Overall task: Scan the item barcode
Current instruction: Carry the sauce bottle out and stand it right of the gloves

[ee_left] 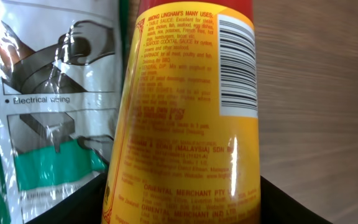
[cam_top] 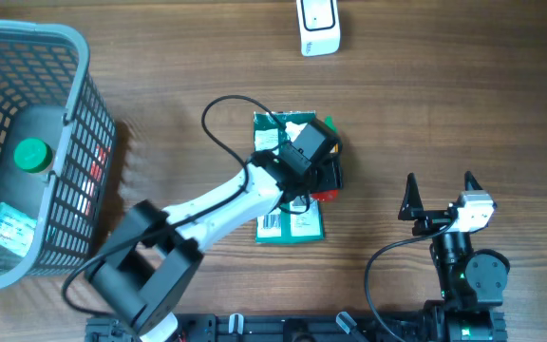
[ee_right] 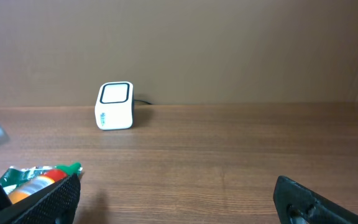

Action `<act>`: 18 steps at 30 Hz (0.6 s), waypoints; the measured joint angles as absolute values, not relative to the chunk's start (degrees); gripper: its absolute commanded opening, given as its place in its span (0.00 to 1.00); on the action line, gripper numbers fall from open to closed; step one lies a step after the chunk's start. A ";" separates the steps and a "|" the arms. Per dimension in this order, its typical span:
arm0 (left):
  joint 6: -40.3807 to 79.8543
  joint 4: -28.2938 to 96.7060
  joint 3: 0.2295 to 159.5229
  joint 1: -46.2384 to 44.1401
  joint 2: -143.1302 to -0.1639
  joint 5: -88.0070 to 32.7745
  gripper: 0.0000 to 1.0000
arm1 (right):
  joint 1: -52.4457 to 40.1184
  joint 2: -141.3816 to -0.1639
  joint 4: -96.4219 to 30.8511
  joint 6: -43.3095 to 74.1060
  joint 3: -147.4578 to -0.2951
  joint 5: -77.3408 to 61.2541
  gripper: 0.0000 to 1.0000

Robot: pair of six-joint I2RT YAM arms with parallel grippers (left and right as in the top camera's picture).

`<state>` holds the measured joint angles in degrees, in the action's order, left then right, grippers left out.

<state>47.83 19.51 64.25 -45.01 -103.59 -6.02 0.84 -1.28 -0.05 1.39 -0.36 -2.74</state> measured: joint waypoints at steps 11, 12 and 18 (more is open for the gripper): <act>48.38 19.16 64.25 -45.01 -105.06 -0.10 0.68 | 0.84 -1.28 -0.05 1.39 -0.36 -2.72 1.00; 48.38 19.16 64.25 -45.01 -105.08 0.14 0.68 | 0.84 -1.28 -0.05 1.39 -0.36 -2.74 1.00; 48.45 19.00 64.25 -45.23 -106.43 0.25 0.73 | 0.84 -1.28 -0.05 1.39 -0.36 -2.74 1.00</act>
